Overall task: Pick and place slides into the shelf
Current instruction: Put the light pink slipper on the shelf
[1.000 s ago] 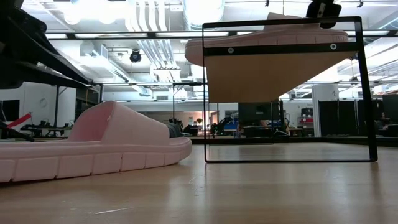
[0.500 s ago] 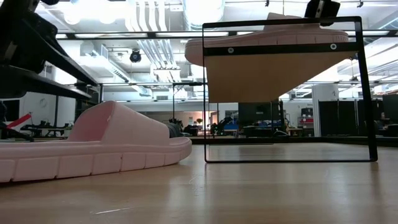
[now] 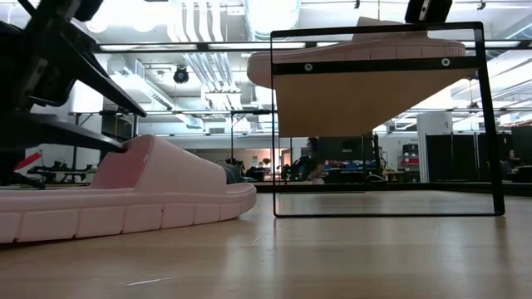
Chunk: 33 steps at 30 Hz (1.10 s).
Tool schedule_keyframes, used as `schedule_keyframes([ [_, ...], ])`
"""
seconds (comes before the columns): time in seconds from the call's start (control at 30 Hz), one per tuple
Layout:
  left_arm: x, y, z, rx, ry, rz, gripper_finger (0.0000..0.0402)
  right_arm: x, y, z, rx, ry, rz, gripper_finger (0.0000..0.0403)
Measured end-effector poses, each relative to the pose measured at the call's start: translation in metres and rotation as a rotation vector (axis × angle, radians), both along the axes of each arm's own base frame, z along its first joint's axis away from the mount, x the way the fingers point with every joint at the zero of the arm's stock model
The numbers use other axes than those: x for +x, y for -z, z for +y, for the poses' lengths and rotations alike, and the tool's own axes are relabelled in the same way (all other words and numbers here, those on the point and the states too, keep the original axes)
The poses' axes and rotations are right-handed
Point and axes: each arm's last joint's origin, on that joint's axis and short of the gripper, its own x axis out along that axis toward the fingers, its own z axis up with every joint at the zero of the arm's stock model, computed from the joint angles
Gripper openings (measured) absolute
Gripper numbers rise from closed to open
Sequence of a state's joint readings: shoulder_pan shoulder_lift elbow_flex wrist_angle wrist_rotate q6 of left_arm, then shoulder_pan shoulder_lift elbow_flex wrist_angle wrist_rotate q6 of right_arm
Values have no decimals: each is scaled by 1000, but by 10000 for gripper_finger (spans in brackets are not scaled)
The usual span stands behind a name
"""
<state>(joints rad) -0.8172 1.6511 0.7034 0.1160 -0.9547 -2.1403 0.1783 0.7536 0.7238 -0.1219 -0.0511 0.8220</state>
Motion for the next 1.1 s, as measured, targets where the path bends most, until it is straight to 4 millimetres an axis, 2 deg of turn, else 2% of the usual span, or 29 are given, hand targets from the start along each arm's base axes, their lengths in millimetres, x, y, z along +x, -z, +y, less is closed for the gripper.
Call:
schedule_keyframes([
  [0.8,9,7,18,-10,-41,37,135,0,0,0,14,1,2,137],
  [1.1,9,10,22,1,-54,42,129,-1,-13,0,6,-2,-36,137],
])
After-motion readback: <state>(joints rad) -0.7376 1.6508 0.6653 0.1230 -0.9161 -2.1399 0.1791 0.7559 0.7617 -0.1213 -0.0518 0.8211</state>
